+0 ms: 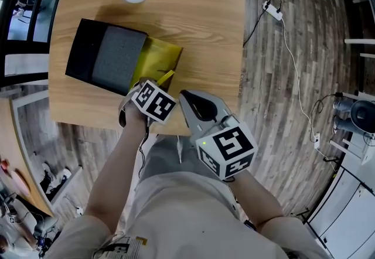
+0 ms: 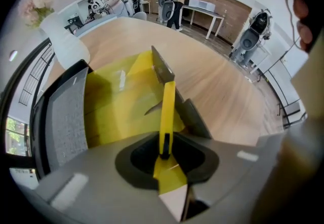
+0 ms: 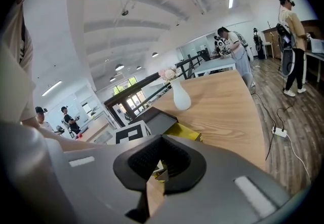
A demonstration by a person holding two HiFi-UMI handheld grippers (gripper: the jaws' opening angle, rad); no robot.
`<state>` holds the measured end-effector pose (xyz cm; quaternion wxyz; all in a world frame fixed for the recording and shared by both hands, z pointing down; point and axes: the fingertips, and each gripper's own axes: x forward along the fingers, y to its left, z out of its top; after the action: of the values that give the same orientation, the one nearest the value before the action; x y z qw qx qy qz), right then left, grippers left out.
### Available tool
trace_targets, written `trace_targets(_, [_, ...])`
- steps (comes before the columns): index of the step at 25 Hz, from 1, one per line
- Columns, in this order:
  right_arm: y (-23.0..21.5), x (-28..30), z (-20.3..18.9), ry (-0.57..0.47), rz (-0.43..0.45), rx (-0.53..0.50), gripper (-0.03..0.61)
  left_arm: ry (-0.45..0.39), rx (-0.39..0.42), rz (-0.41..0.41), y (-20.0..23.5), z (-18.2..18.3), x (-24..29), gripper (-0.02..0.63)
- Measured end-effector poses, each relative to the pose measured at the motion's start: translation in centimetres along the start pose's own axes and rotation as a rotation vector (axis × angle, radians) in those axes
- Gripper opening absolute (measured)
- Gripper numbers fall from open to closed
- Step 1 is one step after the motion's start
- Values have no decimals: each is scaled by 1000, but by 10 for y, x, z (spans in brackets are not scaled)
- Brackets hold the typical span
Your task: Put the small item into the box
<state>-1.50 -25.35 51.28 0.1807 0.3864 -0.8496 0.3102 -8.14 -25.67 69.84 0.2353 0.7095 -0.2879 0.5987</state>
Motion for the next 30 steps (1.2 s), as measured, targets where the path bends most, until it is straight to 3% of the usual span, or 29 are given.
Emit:
trace_targets(6, [1,-5,-5,3,0,-4,0,-1,-40,8,4,2,2,71])
trace_targets(15, [1,-13,-11,8,-5,-13,0,-13,-28,-1,1,4,1,72])
trace_targets(18, [2,-16,-13,11,-7,-16,0,-43,-42,15,2,5,-3,80])
trace_targets(21, [3,-20,-16,12,-12,-21,0,-65,-59,21,2,7,-7,127])
trace_targets(30, [7,-39,-8,-21,-30,-38,0,-179,-74,72,10,14,-59,118])
